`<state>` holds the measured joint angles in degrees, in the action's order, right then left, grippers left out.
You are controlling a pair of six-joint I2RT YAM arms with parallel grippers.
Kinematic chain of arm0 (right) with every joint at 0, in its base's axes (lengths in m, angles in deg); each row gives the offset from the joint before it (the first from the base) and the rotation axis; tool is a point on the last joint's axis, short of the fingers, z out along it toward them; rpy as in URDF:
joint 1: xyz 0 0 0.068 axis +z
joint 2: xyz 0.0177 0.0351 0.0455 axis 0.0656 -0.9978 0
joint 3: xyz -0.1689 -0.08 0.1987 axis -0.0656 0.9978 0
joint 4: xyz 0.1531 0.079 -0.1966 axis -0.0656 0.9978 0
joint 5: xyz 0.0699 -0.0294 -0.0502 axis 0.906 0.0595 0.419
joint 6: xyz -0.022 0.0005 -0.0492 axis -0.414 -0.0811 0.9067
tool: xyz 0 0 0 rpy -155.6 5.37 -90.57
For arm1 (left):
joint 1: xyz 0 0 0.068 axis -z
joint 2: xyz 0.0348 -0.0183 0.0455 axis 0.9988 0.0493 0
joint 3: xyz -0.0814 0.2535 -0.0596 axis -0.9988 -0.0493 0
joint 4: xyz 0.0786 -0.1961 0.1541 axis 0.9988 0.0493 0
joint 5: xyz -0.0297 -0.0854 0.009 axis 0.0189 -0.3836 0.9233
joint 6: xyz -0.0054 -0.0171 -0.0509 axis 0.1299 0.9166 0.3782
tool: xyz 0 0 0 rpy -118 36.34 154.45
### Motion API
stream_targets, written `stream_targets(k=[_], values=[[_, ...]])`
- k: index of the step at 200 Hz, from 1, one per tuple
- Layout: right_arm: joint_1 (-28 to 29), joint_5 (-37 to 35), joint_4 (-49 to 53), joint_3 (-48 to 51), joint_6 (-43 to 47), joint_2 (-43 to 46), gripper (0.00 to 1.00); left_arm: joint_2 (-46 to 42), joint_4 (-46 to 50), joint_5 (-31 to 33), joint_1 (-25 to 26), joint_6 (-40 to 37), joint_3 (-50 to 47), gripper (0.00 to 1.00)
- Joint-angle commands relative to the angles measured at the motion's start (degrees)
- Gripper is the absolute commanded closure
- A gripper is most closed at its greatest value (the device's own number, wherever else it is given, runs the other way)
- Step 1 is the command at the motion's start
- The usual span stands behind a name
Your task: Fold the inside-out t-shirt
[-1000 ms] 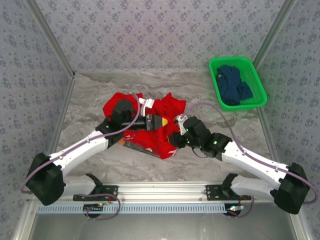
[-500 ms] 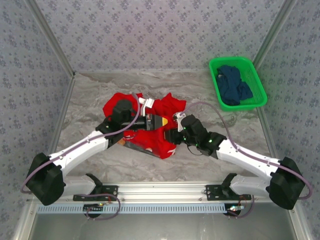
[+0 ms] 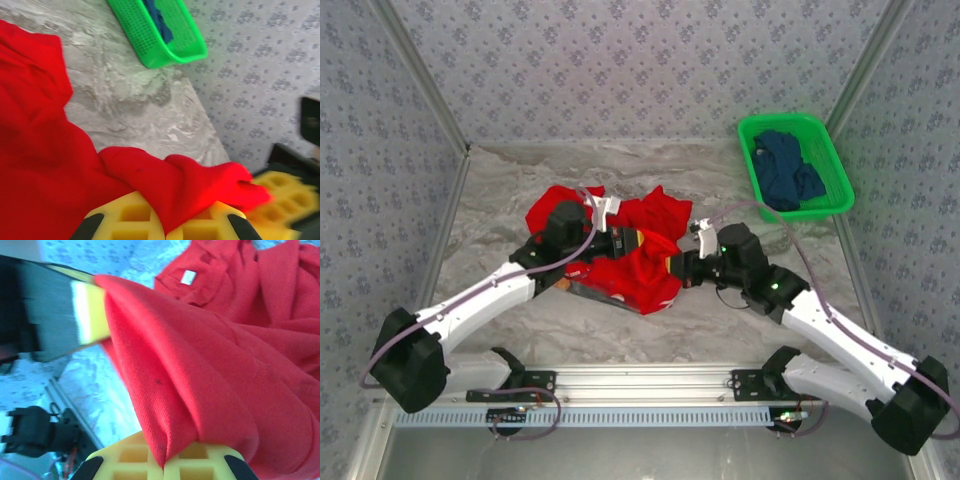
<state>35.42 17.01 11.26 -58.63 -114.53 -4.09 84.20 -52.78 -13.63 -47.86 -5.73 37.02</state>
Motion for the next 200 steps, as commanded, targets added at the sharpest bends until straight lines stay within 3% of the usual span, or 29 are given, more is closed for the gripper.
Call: stream_targets(k=[1, 32, 49, 69, 100, 123, 166, 200], values=[[-2.2, 11.4, -3.2, -1.0, -2.0, 1.2, 1.00, 1.9, 0.2, 4.4, -0.6, -3.5, 1.1, 1.00], [-5.6, 18.0, -12.3, 0.9, -6.9, 2.3, 1.00, 2.9, 3.0, 7.8, -1.0, -6.0, 1.4, 1.00], [-7.6, 19.4, -14.9, 1.1, -8.5, 3.5, 1.00, 2.9, 5.1, 10.3, -1.7, -6.8, 1.3, 0.95], [-9.7, 20.3, -16.9, 1.2, -9.8, 4.2, 1.00, 2.2, 6.4, 11.4, -2.0, -7.9, 1.0, 0.85], [-11.9, 20.7, -19.8, 2.8, -12.6, 3.8, 1.00, -2.6, 6.7, 10.7, -1.7, -8.6, -1.5, 0.58], [-12.6, 21.7, -21.0, 3.3, -13.0, 3.4, 1.00, -7.5, 4.9, 10.4, 0.7, -9.7, -5.2, 0.48], [-13.0, 23.6, -19.4, 4.1, -10.1, 3.3, 1.00, -2.6, 9.9, 10.2, 5.8, -13.5, 0.6, 0.46], [-13.1, 24.7, -20.4, 5.0, -10.1, 3.4, 1.00, 4.0, 15.2, 16.4, 7.2, -15.8, 6.0, 0.41]])
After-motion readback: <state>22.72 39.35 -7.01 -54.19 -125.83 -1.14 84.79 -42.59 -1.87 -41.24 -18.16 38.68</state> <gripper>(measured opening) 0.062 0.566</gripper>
